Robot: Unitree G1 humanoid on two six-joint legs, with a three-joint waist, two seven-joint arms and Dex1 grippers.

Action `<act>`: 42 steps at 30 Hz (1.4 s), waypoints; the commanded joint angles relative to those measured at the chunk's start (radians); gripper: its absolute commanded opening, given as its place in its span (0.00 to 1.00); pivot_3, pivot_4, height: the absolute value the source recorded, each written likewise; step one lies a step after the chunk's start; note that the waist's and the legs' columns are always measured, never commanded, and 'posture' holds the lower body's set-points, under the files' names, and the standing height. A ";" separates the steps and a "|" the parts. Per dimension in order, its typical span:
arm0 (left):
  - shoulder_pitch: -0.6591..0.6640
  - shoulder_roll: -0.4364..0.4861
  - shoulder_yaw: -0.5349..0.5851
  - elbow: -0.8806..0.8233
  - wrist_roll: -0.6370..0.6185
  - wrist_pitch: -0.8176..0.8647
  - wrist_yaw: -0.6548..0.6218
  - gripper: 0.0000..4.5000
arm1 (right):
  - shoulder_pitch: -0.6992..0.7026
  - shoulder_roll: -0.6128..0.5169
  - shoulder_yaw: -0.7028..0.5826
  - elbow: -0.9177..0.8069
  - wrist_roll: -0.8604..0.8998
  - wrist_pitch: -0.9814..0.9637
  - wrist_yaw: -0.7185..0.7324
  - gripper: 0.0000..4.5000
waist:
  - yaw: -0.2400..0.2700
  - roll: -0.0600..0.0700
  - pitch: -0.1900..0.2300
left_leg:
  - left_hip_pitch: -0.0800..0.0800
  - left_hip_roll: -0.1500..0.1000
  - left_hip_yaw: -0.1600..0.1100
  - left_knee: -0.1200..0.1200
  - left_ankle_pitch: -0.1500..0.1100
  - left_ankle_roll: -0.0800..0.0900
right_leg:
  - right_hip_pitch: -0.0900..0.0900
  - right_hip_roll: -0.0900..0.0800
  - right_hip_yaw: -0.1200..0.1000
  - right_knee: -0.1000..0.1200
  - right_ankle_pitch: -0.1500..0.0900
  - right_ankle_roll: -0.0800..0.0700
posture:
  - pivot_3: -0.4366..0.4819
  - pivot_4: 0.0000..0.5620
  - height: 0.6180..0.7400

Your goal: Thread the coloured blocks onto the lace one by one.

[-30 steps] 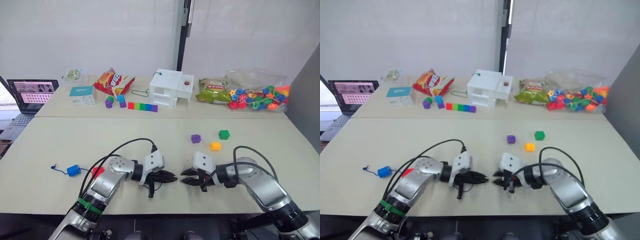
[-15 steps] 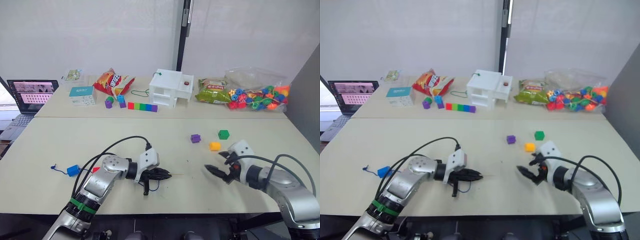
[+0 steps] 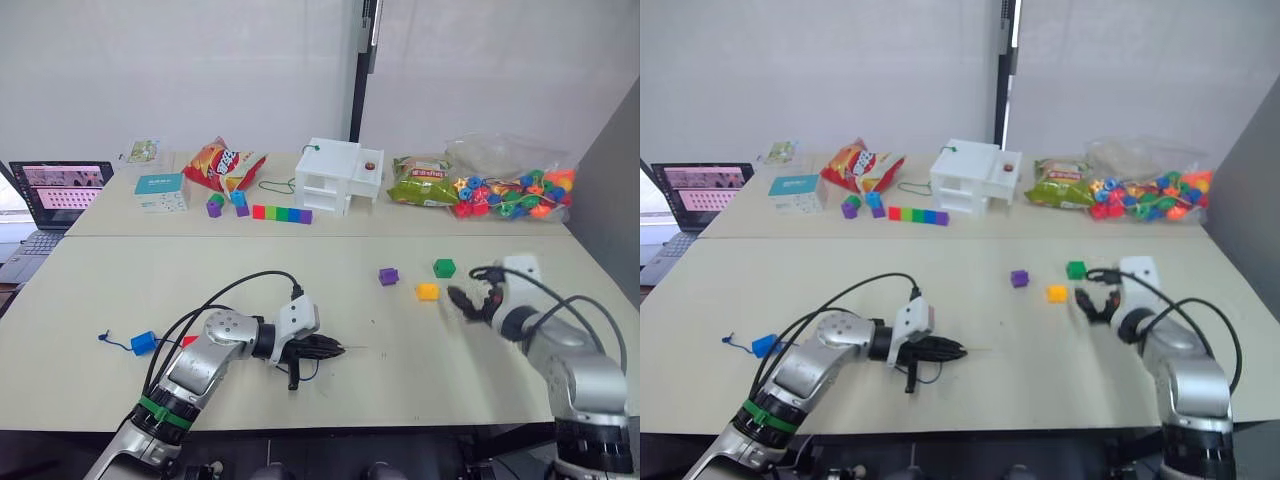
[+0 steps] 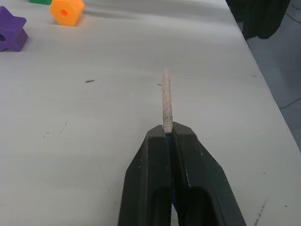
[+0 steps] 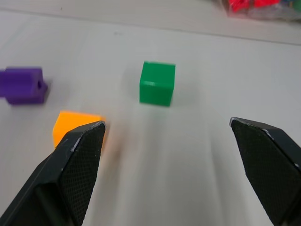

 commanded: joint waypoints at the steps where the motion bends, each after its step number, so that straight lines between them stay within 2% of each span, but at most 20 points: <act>1: -0.003 -0.005 0.011 -0.031 -0.008 0.001 0.009 0.00 | -0.104 0.021 0.016 0.098 -0.012 -0.001 -0.044 0.99 | -0.001 0.000 0.000 | 0.000 0.000 0.000 0.000 0.000 0.000 | 0.000 0.000 0.000 0.000 0.000 0.000 | 0.48 0.27 1.00; 6: 0.003 -0.008 0.011 -0.039 -0.008 0.005 0.019 0.00 | -0.274 0.039 0.066 0.336 -0.052 -0.038 -0.079 0.99 | -0.006 0.000 0.000 | 0.000 0.000 0.001 0.000 0.000 0.000 | 0.000 -0.001 0.000 0.000 0.000 0.000 | 0.48 0.27 1.00; 12: 0.011 -0.008 0.011 -0.049 -0.009 0.009 0.032 0.00 | -0.413 0.039 0.097 0.600 -0.084 -0.077 -0.085 0.99 | -0.008 0.000 0.000 | -0.001 0.000 0.001 -0.002 0.000 0.000 | 0.000 -0.001 0.000 0.001 0.000 0.000 | 0.48 0.27 1.00; 15: 0.011 -0.011 0.014 -0.054 -0.012 0.016 0.041 0.00 | -0.466 0.033 0.110 0.705 -0.097 -0.116 -0.070 0.81 | -0.012 0.001 0.000 | -0.001 0.000 0.001 -0.002 0.000 -0.001 | 0.000 -0.001 0.000 0.001 0.000 0.000 | 0.48 0.27 1.00; 18: 0.014 -0.015 0.015 -0.060 -0.013 0.022 0.051 0.00 | -0.528 0.025 0.113 0.813 -0.104 -0.175 -0.059 0.59 | -0.019 0.001 0.000 | -0.002 0.000 0.001 -0.002 0.001 -0.001 | 0.000 -0.001 0.000 0.001 0.000 0.000 | 0.48 0.27 1.00; 22: 0.019 -0.014 0.014 -0.067 -0.014 0.025 0.057 0.00 | -0.551 0.020 0.104 0.840 -0.090 -0.210 -0.033 0.28 | -0.021 0.001 0.000 | -0.001 0.000 0.001 -0.003 0.001 -0.001 | 0.000 0.000 0.000 0.001 0.000 0.000 | 0.48 0.27 1.00; 26: 0.020 -0.012 0.013 -0.068 -0.015 0.025 0.058 0.00 | -0.537 0.018 0.093 0.797 -0.075 -0.202 -0.019 0.26 | -0.020 0.001 0.000 | -0.002 0.000 0.001 -0.003 0.001 -0.001 | 0.000 -0.001 0.000 0.001 0.000 0.000 | 0.48 0.27 1.00; 27: 0.022 -0.011 0.012 -0.069 -0.015 0.024 0.058 0.00 | -0.516 0.019 0.068 0.721 -0.046 -0.174 -0.020 0.26 | -0.019 0.001 0.000 | -0.002 0.000 0.001 -0.003 0.001 -0.001 | 0.000 -0.001 0.000 0.001 0.000 0.000 | 0.48 0.27 1.00; 30: 0.029 -0.006 0.015 -0.076 -0.016 0.025 0.058 0.00 | -0.397 0.033 0.023 0.308 0.071 -0.020 -0.008 0.26 | -0.014 0.002 0.000 | -0.003 0.000 0.000 -0.003 0.001 -0.001 | -0.001 -0.001 0.000 0.001 0.000 0.000 | 0.48 0.27 1.00; 34: 0.032 0.003 0.027 -0.070 -0.018 0.024 0.056 0.00 | -0.195 0.081 0.029 -0.269 0.243 0.258 -0.054 0.26 | -0.018 0.003 -0.001 | -0.007 0.001 -0.001 -0.003 0.000 0.000 | -0.004 -0.001 -0.001 0.001 0.000 0.000 | 0.48 0.27 1.00; 36: 0.033 0.008 0.034 -0.065 -0.021 0.026 0.054 0.00 | -0.107 0.114 0.049 -0.490 0.323 0.392 -0.081 0.26 | -0.016 0.003 -0.001 | -0.006 0.001 -0.002 -0.003 0.000 0.000 | -0.003 -0.001 -0.001 0.001 0.000 0.000 | 0.48 0.27 1.00; 40: 0.030 0.013 0.044 -0.060 -0.026 0.031 0.050 0.00 | 0.023 0.177 0.083 -0.705 0.354 0.561 -0.163 0.26 | -0.015 0.003 -0.001 | -0.004 0.001 -0.003 -0.002 0.000 0.000 | -0.002 -0.002 -0.001 0.001 0.000 0.000 | 0.48 0.27 1.00; 42: 0.026 0.013 0.046 -0.054 -0.026 0.032 0.047 0.00 | 0.115 0.188 0.163 -0.756 0.308 0.593 -0.230 0.26 | -0.008 0.003 -0.001 | -0.004 0.000 -0.003 -0.001 0.000 0.000 | -0.001 -0.003 -0.001 -0.001 0.000 0.000 | 0.48 0.27 1.00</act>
